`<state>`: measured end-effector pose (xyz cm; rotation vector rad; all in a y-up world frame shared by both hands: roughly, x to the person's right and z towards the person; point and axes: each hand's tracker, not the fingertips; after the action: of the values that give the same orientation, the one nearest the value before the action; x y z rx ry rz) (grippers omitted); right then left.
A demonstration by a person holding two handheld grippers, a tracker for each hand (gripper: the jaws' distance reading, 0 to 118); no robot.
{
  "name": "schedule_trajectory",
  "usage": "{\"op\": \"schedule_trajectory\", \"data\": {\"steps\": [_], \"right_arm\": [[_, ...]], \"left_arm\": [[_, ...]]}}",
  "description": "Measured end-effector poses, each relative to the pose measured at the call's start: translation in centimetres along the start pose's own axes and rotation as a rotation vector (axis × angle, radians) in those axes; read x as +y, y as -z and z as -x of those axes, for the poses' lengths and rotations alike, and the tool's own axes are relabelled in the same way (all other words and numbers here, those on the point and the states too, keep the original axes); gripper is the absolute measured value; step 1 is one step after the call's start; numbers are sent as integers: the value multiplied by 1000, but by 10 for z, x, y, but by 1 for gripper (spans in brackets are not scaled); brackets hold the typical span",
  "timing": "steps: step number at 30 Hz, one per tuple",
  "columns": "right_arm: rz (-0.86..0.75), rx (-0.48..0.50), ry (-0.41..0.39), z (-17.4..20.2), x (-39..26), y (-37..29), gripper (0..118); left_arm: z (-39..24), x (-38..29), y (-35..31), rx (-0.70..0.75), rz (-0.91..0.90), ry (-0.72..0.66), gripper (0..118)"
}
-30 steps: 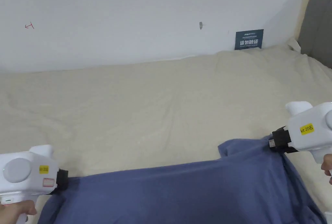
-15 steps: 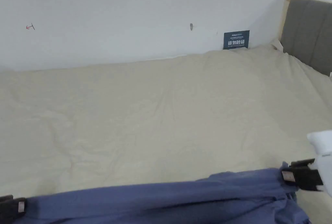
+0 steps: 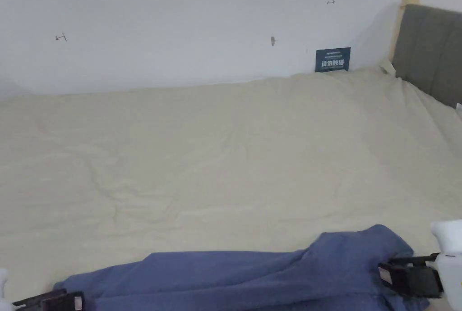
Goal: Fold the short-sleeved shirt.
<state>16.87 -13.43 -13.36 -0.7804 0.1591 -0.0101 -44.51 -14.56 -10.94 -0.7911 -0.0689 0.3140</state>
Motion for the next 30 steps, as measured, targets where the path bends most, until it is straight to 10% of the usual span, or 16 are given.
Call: {"op": "schedule_trajectory", "data": {"steps": [5,7,9,11,22,23,26,30], "right_arm": [[-141,90,-13,37,8,-36,88],[-190,148,15,57,7,-41,46],[-250,195,23,81,3,-41,10],[-280,265,18,100,-2,-34,3],[-154,347,12,183,-8,6,0],[-156,349,10,178,-12,17,0],[-188,309,-12,185,-12,22,0],[-293,215,-47,199,-14,28,0]], "left_arm": [[-2,-2,-30,-58,-52,-41,116],[4,-9,-36,-117,-58,-74,85],[13,-22,-37,-164,-70,-133,16],[24,-34,-32,-169,-55,-178,0],[59,-54,-26,-214,-15,-219,0],[64,-50,-25,-262,-45,-291,8],[74,-36,-17,-282,-42,-301,88],[84,-14,12,-323,-32,-334,93]]}}
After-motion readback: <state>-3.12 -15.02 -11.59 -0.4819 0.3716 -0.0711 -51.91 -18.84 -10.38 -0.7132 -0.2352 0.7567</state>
